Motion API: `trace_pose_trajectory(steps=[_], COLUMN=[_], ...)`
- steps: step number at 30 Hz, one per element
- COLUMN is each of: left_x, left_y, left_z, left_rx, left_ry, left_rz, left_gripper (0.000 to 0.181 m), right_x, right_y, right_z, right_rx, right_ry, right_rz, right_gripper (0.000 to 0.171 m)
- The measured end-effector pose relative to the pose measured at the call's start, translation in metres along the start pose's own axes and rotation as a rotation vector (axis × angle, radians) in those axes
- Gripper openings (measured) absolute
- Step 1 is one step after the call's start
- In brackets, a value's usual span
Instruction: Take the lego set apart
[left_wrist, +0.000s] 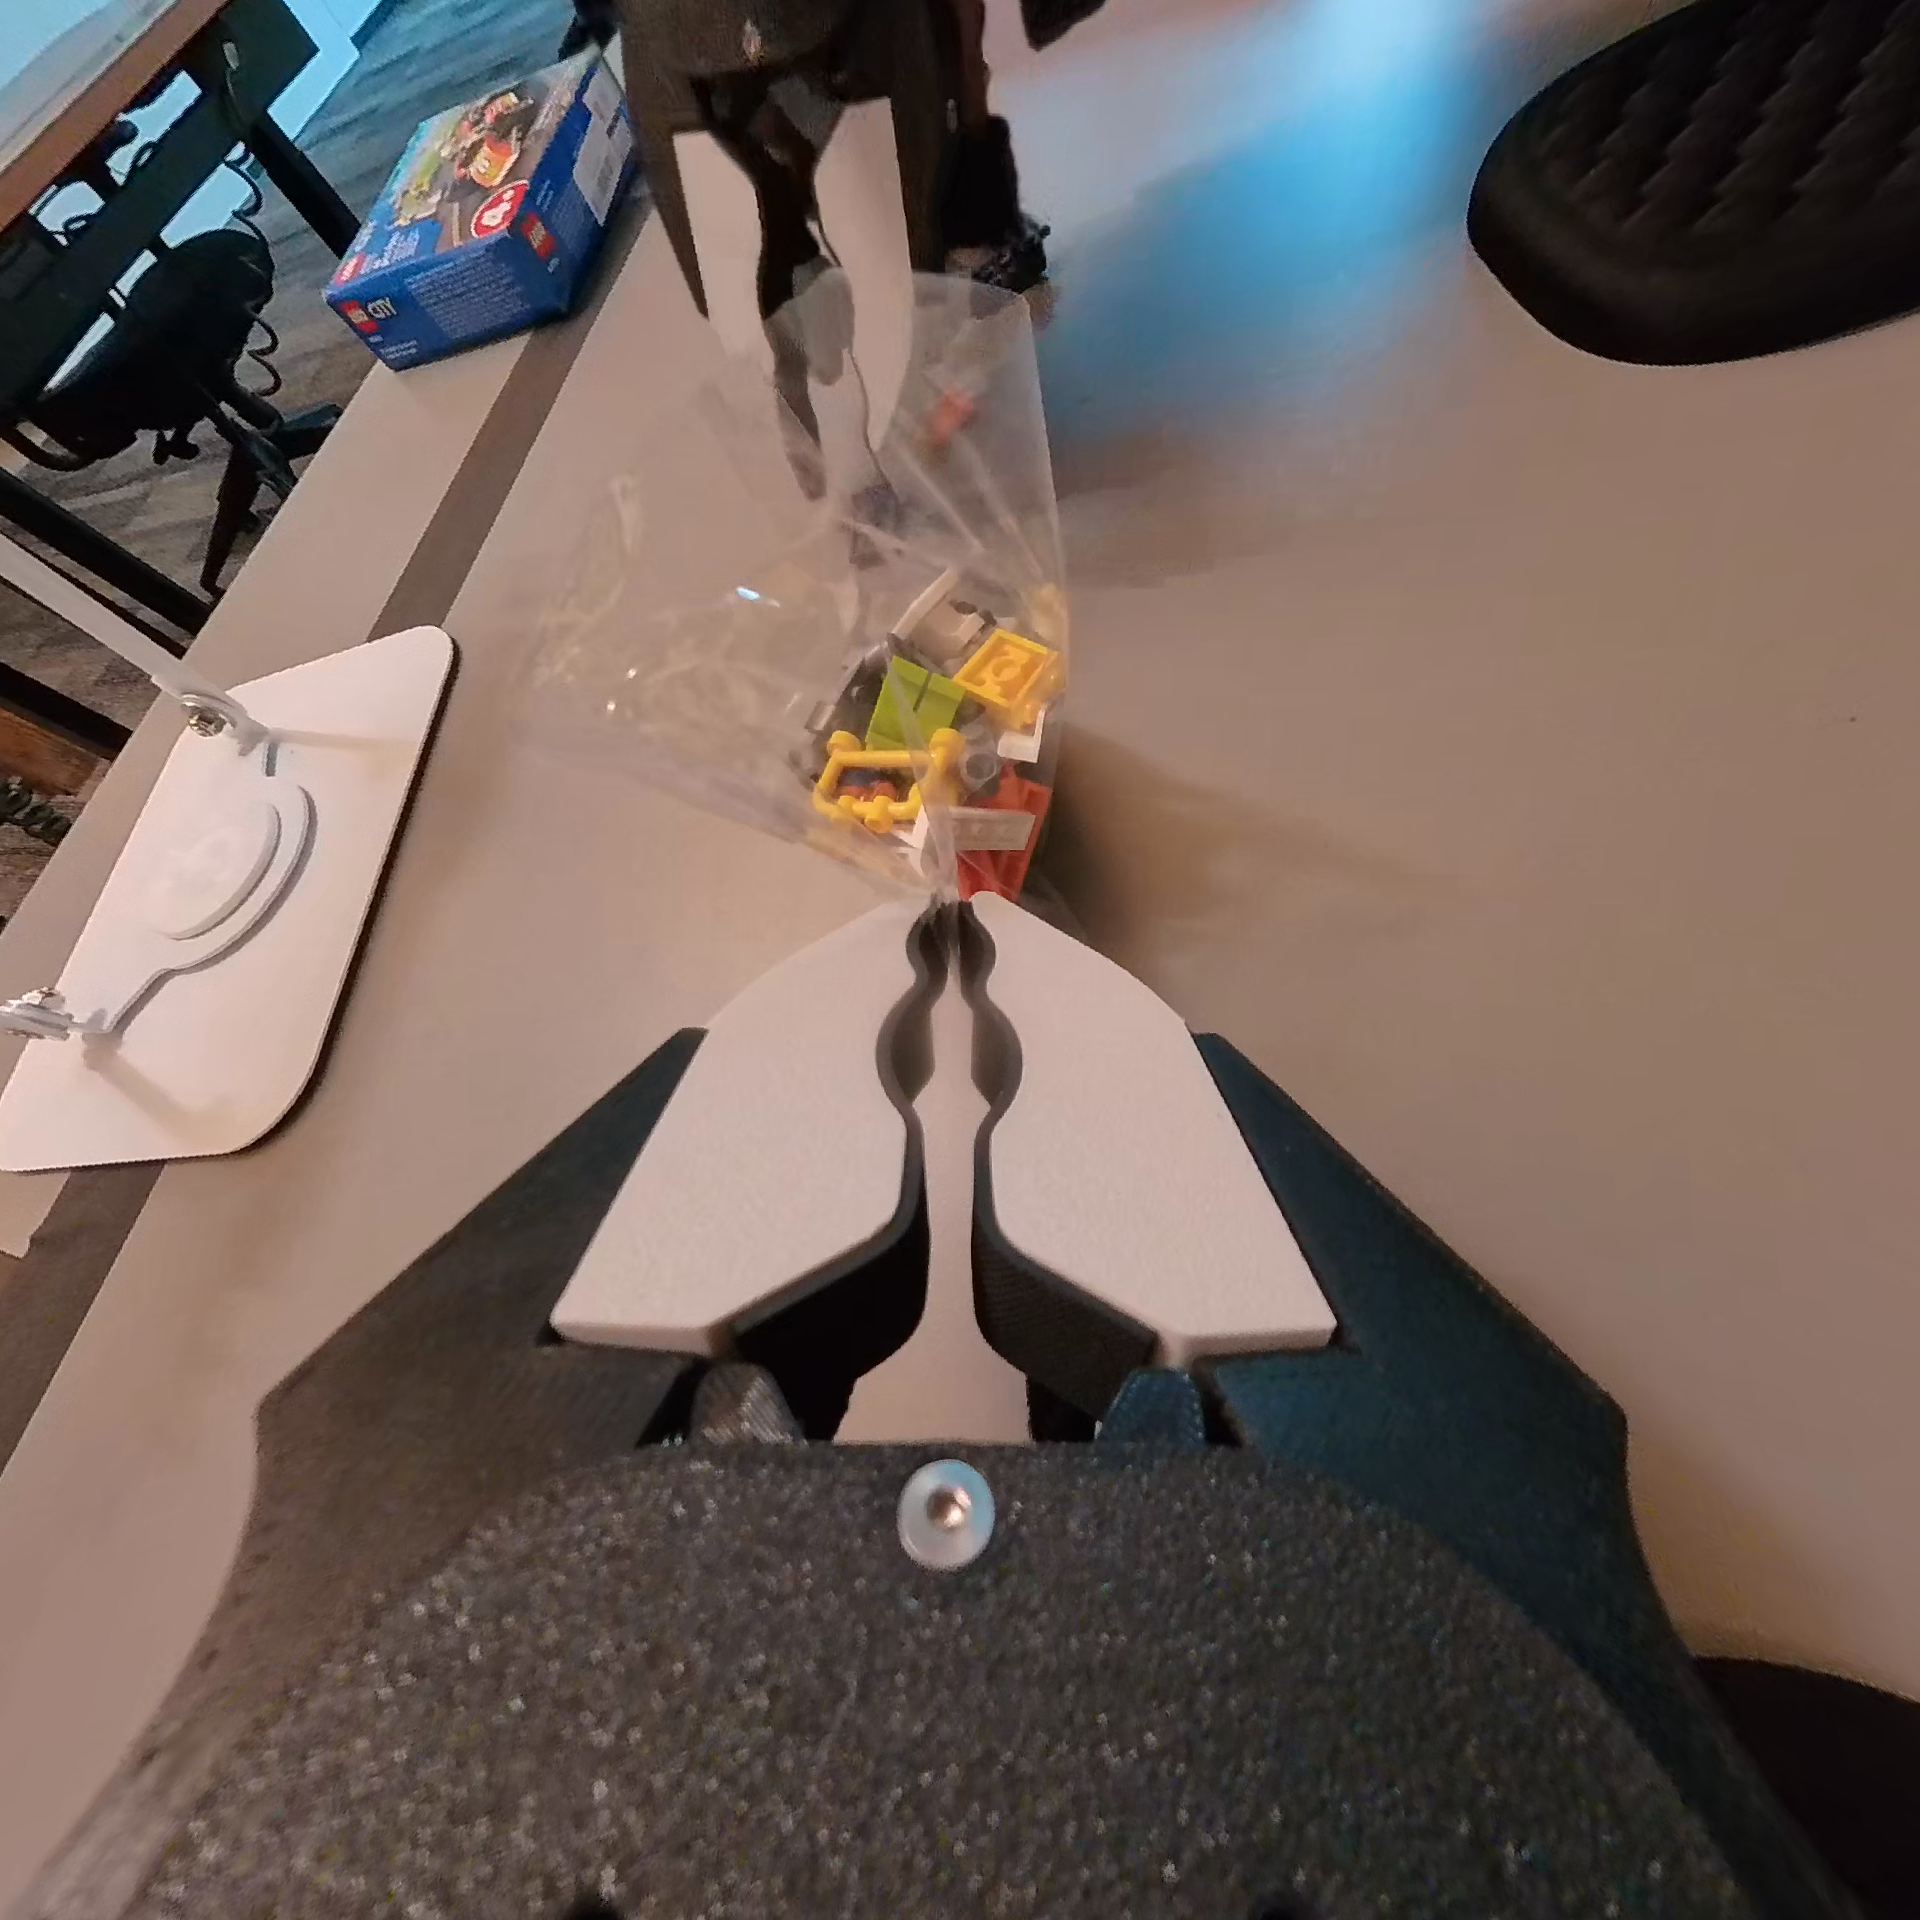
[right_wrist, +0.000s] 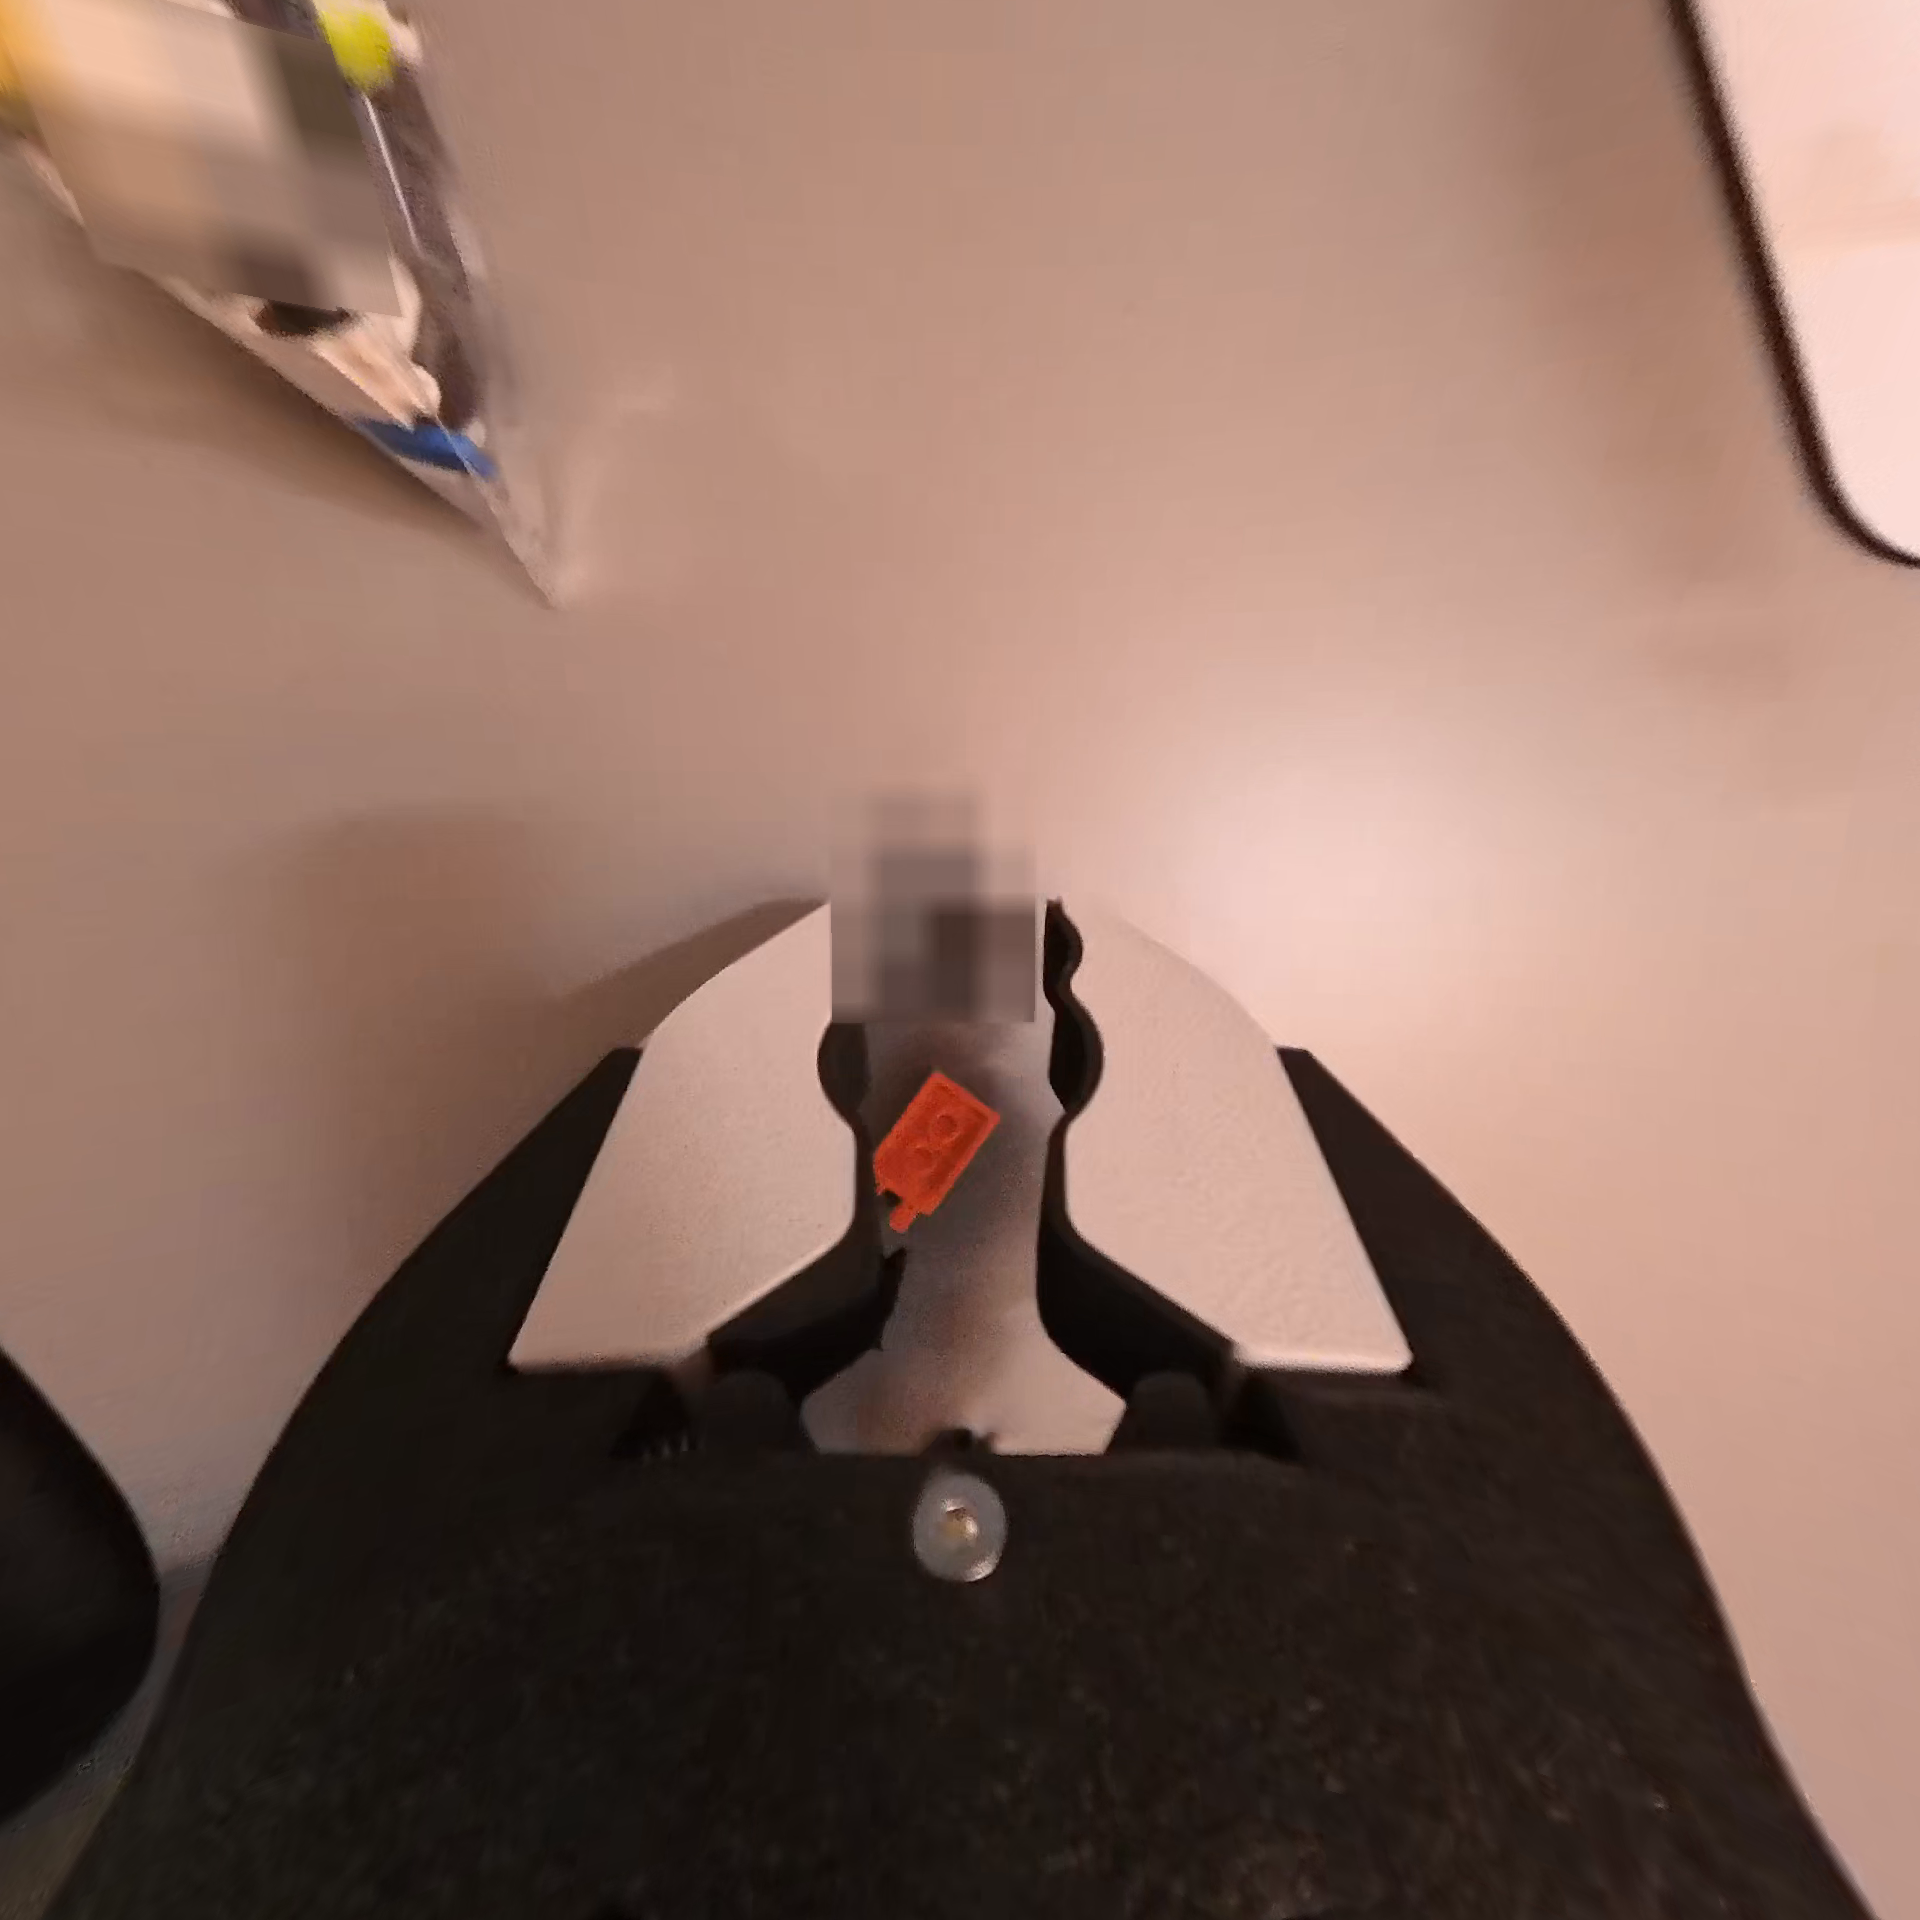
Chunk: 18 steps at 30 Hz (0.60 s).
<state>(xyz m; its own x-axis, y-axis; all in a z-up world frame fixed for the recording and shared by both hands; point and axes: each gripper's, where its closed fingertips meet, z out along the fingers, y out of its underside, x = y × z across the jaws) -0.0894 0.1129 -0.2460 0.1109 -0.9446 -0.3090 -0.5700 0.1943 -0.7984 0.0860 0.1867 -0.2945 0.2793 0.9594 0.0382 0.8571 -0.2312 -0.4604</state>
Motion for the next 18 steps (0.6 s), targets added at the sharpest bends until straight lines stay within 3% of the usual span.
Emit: trace_pose_trajectory(steps=[6,8,13,15,18], left_x=[-0.001,-0.001,-0.001,-0.001,-0.001], left_y=[0.001,0.001,0.001,0.001,0.001], left_z=[0.000,0.000,0.000,0.000,0.000], left_rx=[-0.002,-0.003,-0.002,-0.003,-0.003], left_ry=[-0.002,-0.002,-0.004,-0.005,-0.006], left_rz=[-0.001,0.000,-0.001,-0.001,0.002], left_gripper=[0.001,0.001,0.001,0.001,0.001], right_x=[0.000,-0.003,-0.050,-0.073,-0.089], right_y=[0.001,-0.027,-0.143,-0.167,-0.172], right_z=[0.005,-0.009,-0.074,-0.080,-0.062], right_rx=[-0.082,0.017,0.347,0.362,0.279], right_ry=[-0.064,-0.066,-0.123,-0.159,-0.171], right_rz=[-0.031,-0.048,-0.197,-0.264,-0.327], right_gripper=[0.016,0.016,0.016,0.016,0.017])
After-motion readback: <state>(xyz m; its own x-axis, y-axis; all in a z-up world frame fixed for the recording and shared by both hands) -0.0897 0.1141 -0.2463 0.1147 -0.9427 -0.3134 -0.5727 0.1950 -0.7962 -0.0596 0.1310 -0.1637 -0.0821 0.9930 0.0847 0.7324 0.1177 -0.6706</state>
